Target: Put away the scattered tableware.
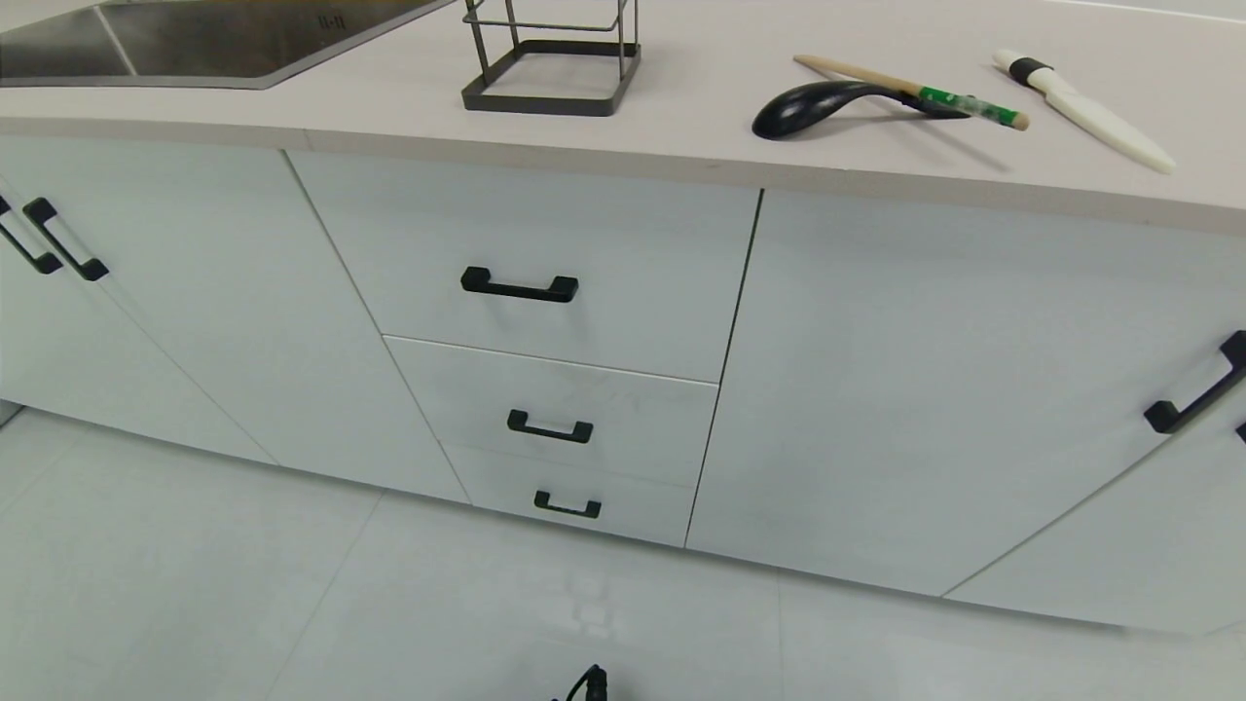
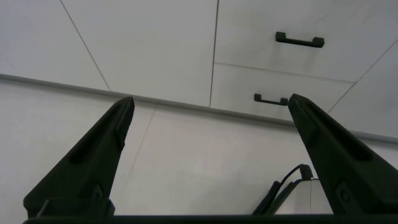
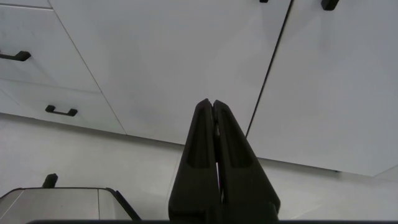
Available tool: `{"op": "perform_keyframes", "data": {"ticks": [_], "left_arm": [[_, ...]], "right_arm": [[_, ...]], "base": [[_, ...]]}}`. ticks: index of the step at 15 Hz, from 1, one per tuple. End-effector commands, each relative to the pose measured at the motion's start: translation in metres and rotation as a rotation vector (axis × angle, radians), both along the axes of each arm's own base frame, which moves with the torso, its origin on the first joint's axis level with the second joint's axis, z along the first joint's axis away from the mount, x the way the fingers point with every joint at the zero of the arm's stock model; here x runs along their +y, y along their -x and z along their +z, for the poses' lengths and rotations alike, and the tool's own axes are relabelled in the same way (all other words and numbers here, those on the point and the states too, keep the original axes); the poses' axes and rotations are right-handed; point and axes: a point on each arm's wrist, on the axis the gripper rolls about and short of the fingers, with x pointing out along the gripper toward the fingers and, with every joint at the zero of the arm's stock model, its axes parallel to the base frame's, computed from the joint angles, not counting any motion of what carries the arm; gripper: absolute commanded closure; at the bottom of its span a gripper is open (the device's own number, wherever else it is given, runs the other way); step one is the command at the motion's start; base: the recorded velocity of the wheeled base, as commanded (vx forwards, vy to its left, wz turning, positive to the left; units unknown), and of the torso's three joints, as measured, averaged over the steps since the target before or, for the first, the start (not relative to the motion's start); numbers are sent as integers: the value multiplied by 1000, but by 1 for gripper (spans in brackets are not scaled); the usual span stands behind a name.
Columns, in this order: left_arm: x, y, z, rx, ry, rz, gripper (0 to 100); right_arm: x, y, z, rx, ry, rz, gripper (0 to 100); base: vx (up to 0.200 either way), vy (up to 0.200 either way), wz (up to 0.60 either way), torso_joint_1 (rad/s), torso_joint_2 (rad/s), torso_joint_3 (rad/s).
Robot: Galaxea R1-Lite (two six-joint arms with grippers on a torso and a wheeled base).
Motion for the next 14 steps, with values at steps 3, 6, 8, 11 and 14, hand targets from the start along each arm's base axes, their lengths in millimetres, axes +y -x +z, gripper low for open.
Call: {"op": "perform_keyframes", "data": {"ticks": [3, 6, 8, 11, 14], "left_arm": [[0, 0, 0, 1, 0, 0, 0], [-1, 0, 0, -4, -14, -42, 0], [-1, 0, 4, -38, -41, -56, 0], [-3, 30, 96, -492, -37, -111, 0], [-7, 27, 83, -342, -58, -316, 0]], "right_arm": [[0, 0, 0, 2, -4, 0, 100], [0, 0, 0, 2, -4, 0, 100], [0, 0, 0, 2, -4, 0, 100], [0, 0, 0, 2, -4, 0, 100], [0, 0, 0, 2, -4, 0, 100]], "base": [[0, 0, 0, 0, 0, 0], [0, 0, 0, 0, 0, 0], [0, 0, 0, 0, 0, 0], [0, 0, 0, 0, 0, 0], [0, 0, 0, 0, 0, 0]]}}
